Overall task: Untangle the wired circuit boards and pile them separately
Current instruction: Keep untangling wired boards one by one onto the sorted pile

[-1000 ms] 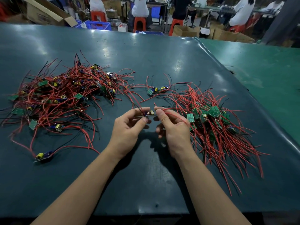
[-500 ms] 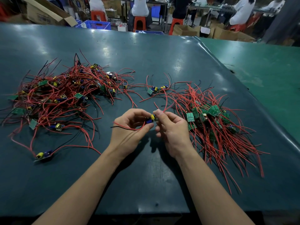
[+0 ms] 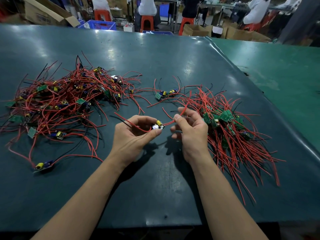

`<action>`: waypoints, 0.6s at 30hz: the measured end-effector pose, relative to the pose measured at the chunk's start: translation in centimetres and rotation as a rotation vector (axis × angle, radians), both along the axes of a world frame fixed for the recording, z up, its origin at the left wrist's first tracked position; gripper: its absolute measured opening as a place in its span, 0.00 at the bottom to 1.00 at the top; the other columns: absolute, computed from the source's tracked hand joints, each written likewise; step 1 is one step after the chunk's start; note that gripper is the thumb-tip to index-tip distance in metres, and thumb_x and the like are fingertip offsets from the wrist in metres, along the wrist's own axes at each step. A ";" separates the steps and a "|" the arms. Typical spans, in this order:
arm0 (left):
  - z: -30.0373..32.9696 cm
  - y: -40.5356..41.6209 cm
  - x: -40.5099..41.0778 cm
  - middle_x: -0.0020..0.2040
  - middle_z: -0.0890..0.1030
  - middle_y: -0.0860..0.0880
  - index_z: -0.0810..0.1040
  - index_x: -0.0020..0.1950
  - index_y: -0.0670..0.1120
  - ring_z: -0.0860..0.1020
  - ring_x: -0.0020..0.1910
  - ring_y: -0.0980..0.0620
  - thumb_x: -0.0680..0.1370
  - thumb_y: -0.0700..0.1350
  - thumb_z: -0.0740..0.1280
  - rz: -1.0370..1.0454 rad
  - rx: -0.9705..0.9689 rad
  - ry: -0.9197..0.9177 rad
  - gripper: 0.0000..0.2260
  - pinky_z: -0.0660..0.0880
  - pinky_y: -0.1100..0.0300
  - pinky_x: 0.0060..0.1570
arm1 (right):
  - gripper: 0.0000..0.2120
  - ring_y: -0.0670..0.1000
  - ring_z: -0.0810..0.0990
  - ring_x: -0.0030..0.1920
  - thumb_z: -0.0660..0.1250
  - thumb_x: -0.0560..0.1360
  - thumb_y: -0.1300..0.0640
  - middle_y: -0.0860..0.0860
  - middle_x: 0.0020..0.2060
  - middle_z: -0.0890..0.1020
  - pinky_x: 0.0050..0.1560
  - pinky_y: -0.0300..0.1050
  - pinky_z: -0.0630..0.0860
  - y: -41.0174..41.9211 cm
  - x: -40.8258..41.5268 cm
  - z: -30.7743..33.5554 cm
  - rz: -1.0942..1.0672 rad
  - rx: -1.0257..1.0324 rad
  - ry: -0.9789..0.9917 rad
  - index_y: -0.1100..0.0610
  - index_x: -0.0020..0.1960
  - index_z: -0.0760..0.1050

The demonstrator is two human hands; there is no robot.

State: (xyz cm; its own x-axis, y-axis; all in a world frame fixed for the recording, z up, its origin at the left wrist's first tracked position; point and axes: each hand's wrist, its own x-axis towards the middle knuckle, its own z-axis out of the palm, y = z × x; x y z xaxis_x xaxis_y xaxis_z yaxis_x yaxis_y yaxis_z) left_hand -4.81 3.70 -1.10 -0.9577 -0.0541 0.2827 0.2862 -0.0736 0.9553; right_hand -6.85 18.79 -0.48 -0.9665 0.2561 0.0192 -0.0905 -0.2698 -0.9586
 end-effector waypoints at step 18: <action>0.5 -0.1 0.3 0.37 0.85 0.48 0.82 0.44 0.40 0.81 0.34 0.55 0.68 0.33 0.76 -0.053 0.046 -0.144 0.08 0.78 0.65 0.39 | 0.05 0.47 0.74 0.21 0.68 0.78 0.63 0.52 0.33 0.83 0.19 0.37 0.68 0.7 -0.2 -0.3 -0.212 0.128 0.179 0.58 0.46 0.73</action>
State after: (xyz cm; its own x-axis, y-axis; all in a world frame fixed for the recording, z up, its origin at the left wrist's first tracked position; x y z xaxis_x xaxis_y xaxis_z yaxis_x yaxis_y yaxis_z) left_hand -4.48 3.65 -0.65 -0.9899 -0.0120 0.1411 0.1414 -0.1297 0.9814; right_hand -7.05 19.50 -0.83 -0.8700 0.4362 0.2296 -0.3026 -0.1049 -0.9473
